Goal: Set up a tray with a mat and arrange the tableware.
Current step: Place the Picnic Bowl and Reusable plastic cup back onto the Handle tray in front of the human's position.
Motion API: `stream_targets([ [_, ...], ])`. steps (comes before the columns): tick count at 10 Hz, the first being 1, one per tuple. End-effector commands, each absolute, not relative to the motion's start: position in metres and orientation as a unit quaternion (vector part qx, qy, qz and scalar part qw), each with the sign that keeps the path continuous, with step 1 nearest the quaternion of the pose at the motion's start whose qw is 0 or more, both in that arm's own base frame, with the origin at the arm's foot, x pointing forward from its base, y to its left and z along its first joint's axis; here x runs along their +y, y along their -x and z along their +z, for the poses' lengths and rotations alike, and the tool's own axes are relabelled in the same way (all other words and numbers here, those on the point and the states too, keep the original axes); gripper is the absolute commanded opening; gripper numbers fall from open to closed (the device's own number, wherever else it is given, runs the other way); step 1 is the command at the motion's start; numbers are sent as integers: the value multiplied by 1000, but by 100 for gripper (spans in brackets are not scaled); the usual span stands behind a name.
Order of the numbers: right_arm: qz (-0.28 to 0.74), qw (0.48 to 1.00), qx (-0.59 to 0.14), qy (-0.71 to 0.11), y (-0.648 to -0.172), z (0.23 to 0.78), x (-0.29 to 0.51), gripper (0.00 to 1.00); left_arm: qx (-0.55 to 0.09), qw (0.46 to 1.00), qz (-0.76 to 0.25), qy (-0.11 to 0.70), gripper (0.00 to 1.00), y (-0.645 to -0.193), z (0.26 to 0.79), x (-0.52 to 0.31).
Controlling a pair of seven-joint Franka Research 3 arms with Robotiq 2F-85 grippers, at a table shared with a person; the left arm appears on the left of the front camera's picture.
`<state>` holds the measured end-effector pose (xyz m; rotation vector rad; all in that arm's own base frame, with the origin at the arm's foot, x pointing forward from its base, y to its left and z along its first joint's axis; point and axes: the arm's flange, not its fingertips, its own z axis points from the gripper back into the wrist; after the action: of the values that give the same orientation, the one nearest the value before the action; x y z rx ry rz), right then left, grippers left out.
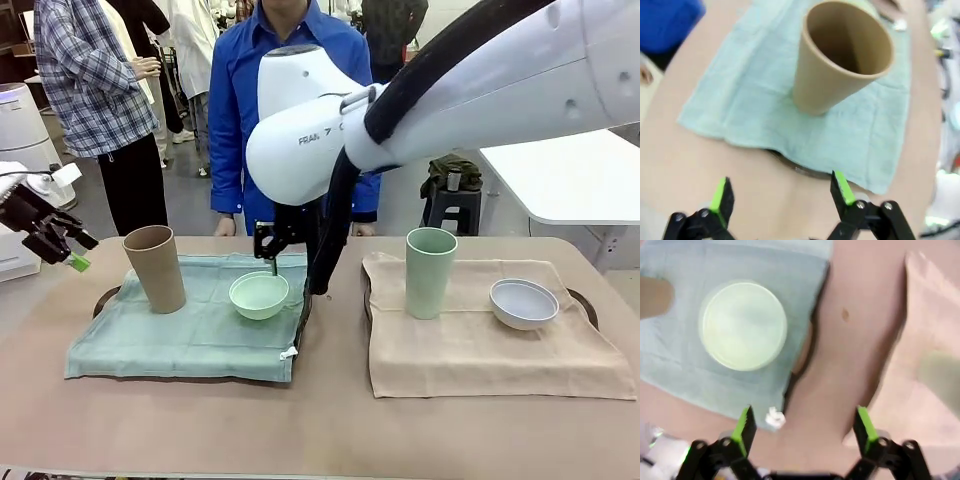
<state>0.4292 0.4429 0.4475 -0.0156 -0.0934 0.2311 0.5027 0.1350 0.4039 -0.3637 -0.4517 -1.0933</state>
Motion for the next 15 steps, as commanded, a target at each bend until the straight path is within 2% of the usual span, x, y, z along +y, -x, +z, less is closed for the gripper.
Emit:
stream_targets([
  [1, 79, 994, -52, 52, -407, 473, 420, 100, -174, 885, -417, 112, 100, -469, 444, 94],
  [5, 55, 992, -90, 62, -371, 551, 389, 100, -165, 944, -285, 8, 100, -426, 499, 33],
  [7, 49, 992, -97, 64, -356, 577, 385, 100, -151, 949, -275, 7, 100, -408, 529, 15],
  [11, 30, 995, -65, 69, -351, 579, 378, 100, -73, 951, -289, 78, 100, -370, 563, -12],
  [12, 34, 995, -66, 69, -356, 573, 380, 100, -115, 951, -285, 31, 100, -384, 549, -4],
  [15, 49, 993, -78, 73, -355, 585, 376, 100, -115, 951, -285, 31, 100, -384, 549, -4],
])
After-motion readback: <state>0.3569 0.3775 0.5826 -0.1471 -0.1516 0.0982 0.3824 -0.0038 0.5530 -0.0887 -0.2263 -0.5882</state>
